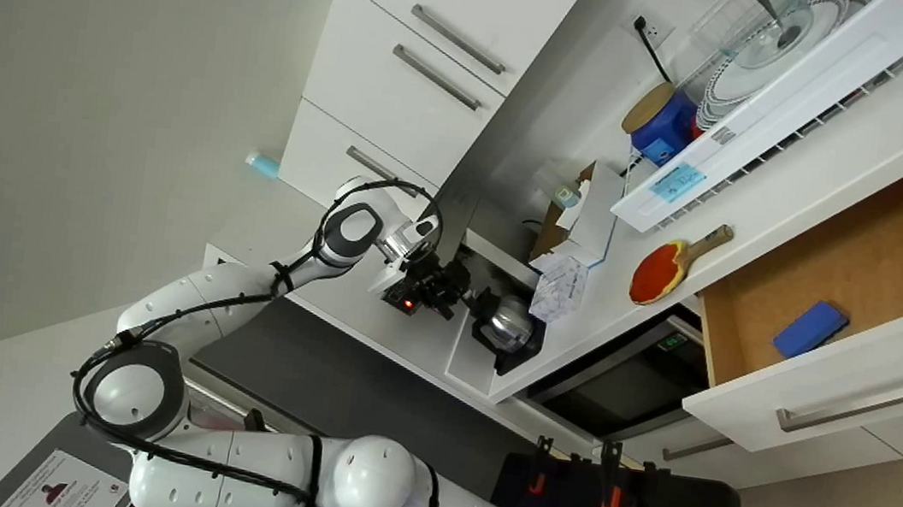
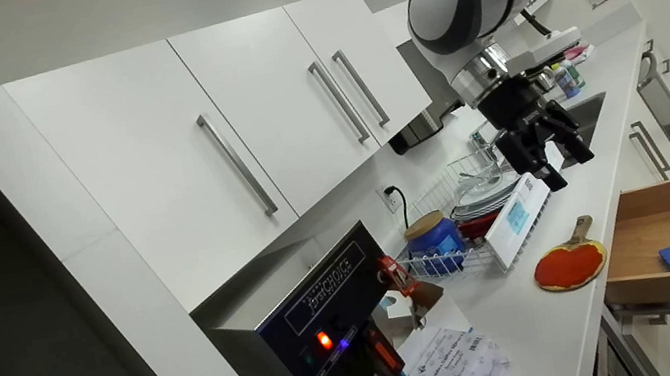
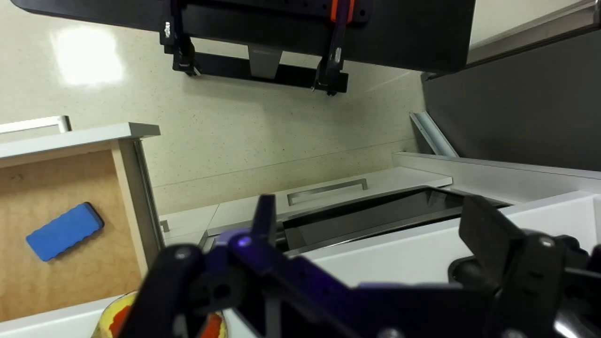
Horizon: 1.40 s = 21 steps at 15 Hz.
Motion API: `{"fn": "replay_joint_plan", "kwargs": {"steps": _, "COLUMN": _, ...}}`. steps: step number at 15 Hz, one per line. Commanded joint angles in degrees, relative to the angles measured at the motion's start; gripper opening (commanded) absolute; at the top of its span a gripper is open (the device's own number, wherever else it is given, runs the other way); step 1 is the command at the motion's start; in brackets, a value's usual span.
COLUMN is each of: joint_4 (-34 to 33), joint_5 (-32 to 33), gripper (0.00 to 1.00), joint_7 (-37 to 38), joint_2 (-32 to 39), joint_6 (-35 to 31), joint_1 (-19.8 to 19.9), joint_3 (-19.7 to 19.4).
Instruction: Turn off the coffee maker.
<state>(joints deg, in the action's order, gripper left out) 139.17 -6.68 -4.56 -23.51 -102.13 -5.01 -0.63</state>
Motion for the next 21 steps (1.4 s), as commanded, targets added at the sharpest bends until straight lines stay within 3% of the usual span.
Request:
{"fn": "replay_joint_plan", "kwargs": {"steps": 1, "joint_4": -0.07, "joint_5": -0.21, "gripper": 1.00, "joint_7": -0.23, "joint_2": 0.02, "joint_6": 0.11, "joint_1": 0.71, "joint_3": 0.63}}
{"fn": "replay_joint_plan", "kwargs": {"steps": 4, "joint_4": 1.06, "joint_5": -1.07, "gripper": 1.00, "joint_7": -0.80, "joint_2": -1.57, "joint_6": -0.22, "joint_1": -0.57, "joint_3": 1.67}}
{"fn": "replay_joint_plan", "kwargs": {"steps": 9, "joint_4": 6.59, "joint_5": -3.79, "gripper": 1.00, "joint_7": 3.77, "joint_2": -8.70, "joint_6": -2.24, "joint_1": -4.38, "joint_3": 7.95}}
{"fn": "replay_joint_plan", "kwargs": {"steps": 13, "joint_4": 7.92, "joint_5": -5.92, "gripper": 1.00, "joint_7": 8.82, "joint_2": -10.42, "joint_6": -3.80, "joint_1": -7.76, "joint_3": 13.14}}
{"fn": "replay_joint_plan", "kwargs": {"steps": 21, "joint_4": 6.87, "joint_5": -4.79, "gripper": 1.00, "joint_7": 7.53, "joint_2": -9.31, "joint_6": -1.99, "joint_1": -8.65, "joint_3": 13.32}}
